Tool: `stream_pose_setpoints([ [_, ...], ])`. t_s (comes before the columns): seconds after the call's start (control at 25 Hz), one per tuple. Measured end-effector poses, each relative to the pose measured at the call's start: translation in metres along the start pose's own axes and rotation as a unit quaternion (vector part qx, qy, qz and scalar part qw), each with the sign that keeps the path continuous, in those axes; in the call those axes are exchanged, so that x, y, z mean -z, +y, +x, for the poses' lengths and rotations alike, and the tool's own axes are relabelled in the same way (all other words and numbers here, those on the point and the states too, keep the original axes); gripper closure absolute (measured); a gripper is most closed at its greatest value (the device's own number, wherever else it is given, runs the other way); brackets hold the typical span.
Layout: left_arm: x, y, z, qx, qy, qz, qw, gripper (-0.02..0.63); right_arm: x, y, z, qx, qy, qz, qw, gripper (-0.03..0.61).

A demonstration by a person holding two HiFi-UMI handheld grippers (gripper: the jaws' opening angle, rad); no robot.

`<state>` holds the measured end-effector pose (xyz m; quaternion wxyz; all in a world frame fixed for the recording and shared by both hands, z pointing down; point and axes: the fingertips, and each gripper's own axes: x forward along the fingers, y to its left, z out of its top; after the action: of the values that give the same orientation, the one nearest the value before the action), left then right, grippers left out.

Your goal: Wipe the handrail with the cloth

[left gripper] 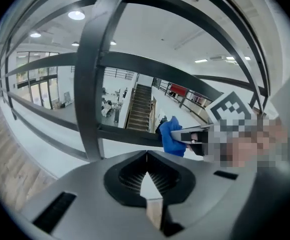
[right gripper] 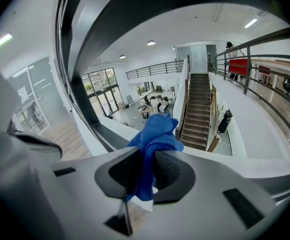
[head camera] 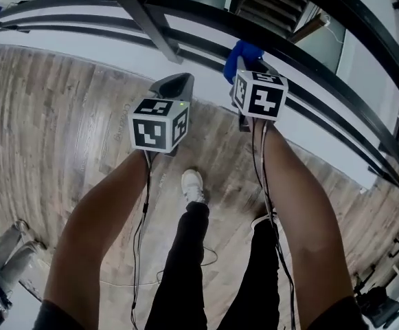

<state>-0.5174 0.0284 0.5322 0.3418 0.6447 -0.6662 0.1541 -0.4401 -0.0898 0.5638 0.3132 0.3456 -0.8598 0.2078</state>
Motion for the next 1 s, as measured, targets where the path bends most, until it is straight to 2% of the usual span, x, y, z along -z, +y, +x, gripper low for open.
stream_pose_setpoints([
  [0.12, -0.003, -0.037, 0.017, 0.014, 0.005, 0.028, 0.9995, 0.607, 0.012, -0.033, -0.018, 0.008, 0.0, 0.01, 1.0, 0.509],
  [0.56, -0.005, -0.175, 0.063, 0.058, 0.02, 0.081, 0.9948, 0.607, 0.056, -0.161, -0.092, 0.044, 0.004, 0.051, 0.998, 0.509],
  [0.72, -0.002, -0.244, 0.075, 0.089, 0.022, 0.123, 0.9882, 0.607, 0.076, -0.213, -0.124, 0.059, -0.001, 0.068, 0.996, 0.509],
  [0.84, 0.003, -0.297, 0.087, 0.114, 0.025, 0.138, 0.9836, 0.607, 0.092, -0.254, -0.148, 0.072, -0.008, 0.085, 0.994, 0.509],
  [1.0, 0.012, -0.353, 0.104, 0.128, 0.03, 0.151, 0.9797, 0.607, 0.113, -0.306, -0.179, 0.087, -0.013, 0.101, 0.991, 0.509],
])
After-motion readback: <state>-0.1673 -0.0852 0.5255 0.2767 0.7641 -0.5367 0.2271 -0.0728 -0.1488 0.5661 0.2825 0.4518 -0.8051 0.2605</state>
